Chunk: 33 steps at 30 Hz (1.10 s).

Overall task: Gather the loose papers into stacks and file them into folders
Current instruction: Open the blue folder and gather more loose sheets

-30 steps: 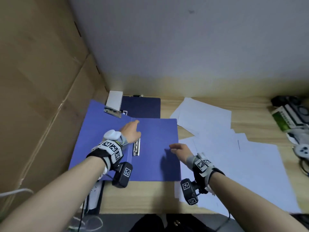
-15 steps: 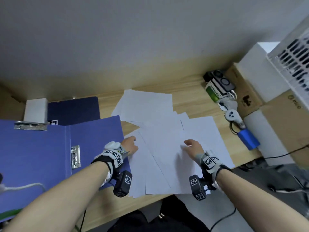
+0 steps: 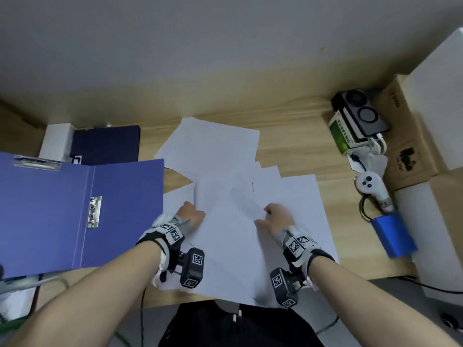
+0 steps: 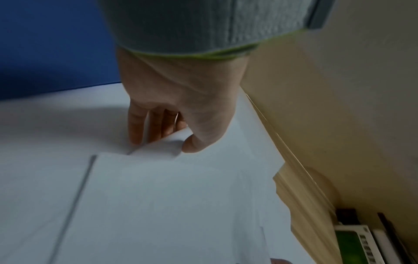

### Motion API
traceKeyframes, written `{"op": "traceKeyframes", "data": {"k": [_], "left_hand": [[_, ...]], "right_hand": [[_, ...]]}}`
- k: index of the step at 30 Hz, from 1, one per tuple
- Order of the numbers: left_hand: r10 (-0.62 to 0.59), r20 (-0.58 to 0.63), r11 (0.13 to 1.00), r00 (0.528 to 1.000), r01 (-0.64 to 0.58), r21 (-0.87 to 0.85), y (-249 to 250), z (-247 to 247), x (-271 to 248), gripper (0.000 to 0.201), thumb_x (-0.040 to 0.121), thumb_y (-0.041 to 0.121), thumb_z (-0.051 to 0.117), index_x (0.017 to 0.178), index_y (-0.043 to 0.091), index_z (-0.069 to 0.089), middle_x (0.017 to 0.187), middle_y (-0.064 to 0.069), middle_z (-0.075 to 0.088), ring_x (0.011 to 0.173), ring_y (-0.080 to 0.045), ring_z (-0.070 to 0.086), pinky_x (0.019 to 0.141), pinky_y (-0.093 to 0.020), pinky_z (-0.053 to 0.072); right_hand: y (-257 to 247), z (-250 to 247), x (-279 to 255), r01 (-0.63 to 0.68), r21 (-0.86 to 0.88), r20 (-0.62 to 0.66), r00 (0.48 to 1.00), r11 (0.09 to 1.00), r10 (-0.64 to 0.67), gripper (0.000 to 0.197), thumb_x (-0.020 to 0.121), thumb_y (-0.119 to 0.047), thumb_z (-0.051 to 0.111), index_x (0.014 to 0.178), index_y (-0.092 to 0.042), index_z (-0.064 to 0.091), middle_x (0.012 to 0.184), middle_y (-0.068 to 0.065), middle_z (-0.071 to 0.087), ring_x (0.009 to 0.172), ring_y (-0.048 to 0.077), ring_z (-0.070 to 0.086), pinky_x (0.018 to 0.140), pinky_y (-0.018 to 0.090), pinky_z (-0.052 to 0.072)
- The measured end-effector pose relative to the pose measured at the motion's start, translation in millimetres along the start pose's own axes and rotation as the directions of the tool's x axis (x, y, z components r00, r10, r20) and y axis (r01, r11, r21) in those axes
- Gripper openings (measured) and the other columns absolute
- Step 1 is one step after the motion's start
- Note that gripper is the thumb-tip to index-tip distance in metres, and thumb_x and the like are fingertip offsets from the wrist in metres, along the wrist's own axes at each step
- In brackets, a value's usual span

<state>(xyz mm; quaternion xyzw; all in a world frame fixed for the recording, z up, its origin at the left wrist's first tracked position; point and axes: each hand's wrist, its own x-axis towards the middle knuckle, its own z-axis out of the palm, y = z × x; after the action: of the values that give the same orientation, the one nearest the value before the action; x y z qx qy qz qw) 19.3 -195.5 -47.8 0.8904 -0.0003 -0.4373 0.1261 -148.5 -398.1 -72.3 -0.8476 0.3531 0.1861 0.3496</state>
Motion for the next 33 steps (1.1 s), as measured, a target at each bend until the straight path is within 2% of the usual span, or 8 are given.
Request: {"op": "traceKeyframes", "data": {"k": [11, 15, 18, 20, 22, 25, 30, 33], "left_hand": [[0.007, -0.126, 0.986, 0.992, -0.028, -0.163, 3, 7, -14, 0.043, 0.089, 0.018, 0.056, 0.130, 0.012, 0.048, 0.129, -0.007, 0.056, 0.114, -0.027, 0.054, 0.082, -0.028, 0.038], [0.033, -0.055, 0.998, 0.998, -0.036, -0.055, 15, 5, -16, 0.008, 0.090, 0.010, 0.057, 0.094, 0.003, 0.056, 0.097, -0.010, 0.056, 0.098, -0.023, 0.056, 0.078, -0.025, 0.036], [-0.004, -0.071, 0.999, 0.997, 0.001, -0.050, 25, 14, -13, 0.035, 0.090, 0.006, 0.056, 0.066, 0.016, 0.033, 0.071, 0.001, 0.033, 0.065, -0.011, 0.041, 0.063, -0.022, 0.033], [-0.015, -0.045, 0.998, 0.999, 0.012, -0.055, 30, 18, -18, 0.012, 0.090, 0.008, 0.056, 0.099, 0.004, 0.049, 0.094, -0.009, 0.050, 0.091, -0.023, 0.058, 0.074, -0.028, 0.040], [-0.043, -0.046, 0.995, 0.998, 0.038, -0.097, 31, 28, -19, 0.047, 0.090, 0.009, 0.055, 0.132, -0.001, 0.036, 0.122, -0.018, 0.052, 0.114, -0.032, 0.056, 0.089, -0.035, 0.047], [-0.066, -0.068, 0.980, 0.996, 0.052, -0.192, 35, 36, -19, 0.058, 0.089, 0.009, 0.057, 0.138, -0.002, 0.028, 0.128, -0.019, 0.051, 0.106, -0.025, 0.054, 0.097, -0.037, 0.047], [-0.048, -0.079, 0.976, 0.996, 0.030, -0.215, 43, 42, -21, 0.004, 0.080, 0.010, 0.057, 0.078, 0.010, 0.061, 0.108, -0.011, 0.066, 0.111, -0.030, 0.063, 0.072, -0.026, 0.040], [-0.042, -0.049, 0.905, 0.998, 0.017, -0.425, 46, 51, -19, 0.020, 0.077, 0.010, 0.060, 0.063, 0.015, 0.048, 0.081, -0.008, 0.062, 0.086, -0.021, 0.064, 0.065, -0.025, 0.041]], "right_hand": [[36, -32, 11, 0.074, 0.368, -0.018, 0.997, 0.927, -0.072, 0.029, 0.086, -0.019, 0.066, 0.063, -0.017, 0.048, 0.061, -0.002, 0.043, 0.060, 0.015, 0.040, 0.060, 0.031, 0.030], [78, -68, 4, -0.016, 0.202, -0.162, 0.986, 0.979, 0.049, 0.047, 0.094, -0.031, 0.055, 0.060, -0.017, 0.027, 0.059, 0.001, 0.029, 0.060, 0.020, 0.032, 0.058, 0.035, 0.020], [104, -77, -5, -0.150, 0.157, -0.253, 0.949, 0.976, 0.186, 0.037, 0.082, -0.039, 0.062, 0.064, -0.014, 0.041, 0.072, 0.003, 0.040, 0.071, 0.024, 0.043, 0.063, 0.034, 0.033], [110, -70, -11, -0.244, 0.204, -0.308, 0.903, 0.948, 0.299, 0.037, 0.072, -0.034, 0.074, 0.089, -0.011, 0.051, 0.096, 0.003, 0.044, 0.085, 0.025, 0.047, 0.075, 0.037, 0.043], [107, -61, -17, -0.322, 0.268, -0.290, 0.872, 0.908, 0.395, 0.056, 0.063, -0.028, 0.082, 0.105, -0.009, 0.051, 0.109, 0.003, 0.047, 0.090, 0.027, 0.053, 0.077, 0.038, 0.048], [102, -49, -19, -0.386, 0.203, -0.206, 0.882, 0.900, 0.424, 0.063, 0.058, -0.035, 0.085, 0.106, -0.006, 0.057, 0.104, 0.011, 0.060, 0.095, 0.034, 0.061, 0.073, 0.037, 0.051], [94, -35, -25, -0.323, 0.327, -0.184, 0.900, 0.888, 0.395, 0.026, 0.069, -0.030, 0.076, 0.080, -0.010, 0.064, 0.081, 0.009, 0.070, 0.070, 0.025, 0.062, 0.060, 0.032, 0.050], [83, -26, -24, -0.231, 0.473, -0.222, 0.903, 0.850, 0.368, 0.024, 0.074, -0.025, 0.074, 0.092, -0.014, 0.062, 0.096, 0.009, 0.068, 0.080, 0.025, 0.062, 0.068, 0.032, 0.047]]}}
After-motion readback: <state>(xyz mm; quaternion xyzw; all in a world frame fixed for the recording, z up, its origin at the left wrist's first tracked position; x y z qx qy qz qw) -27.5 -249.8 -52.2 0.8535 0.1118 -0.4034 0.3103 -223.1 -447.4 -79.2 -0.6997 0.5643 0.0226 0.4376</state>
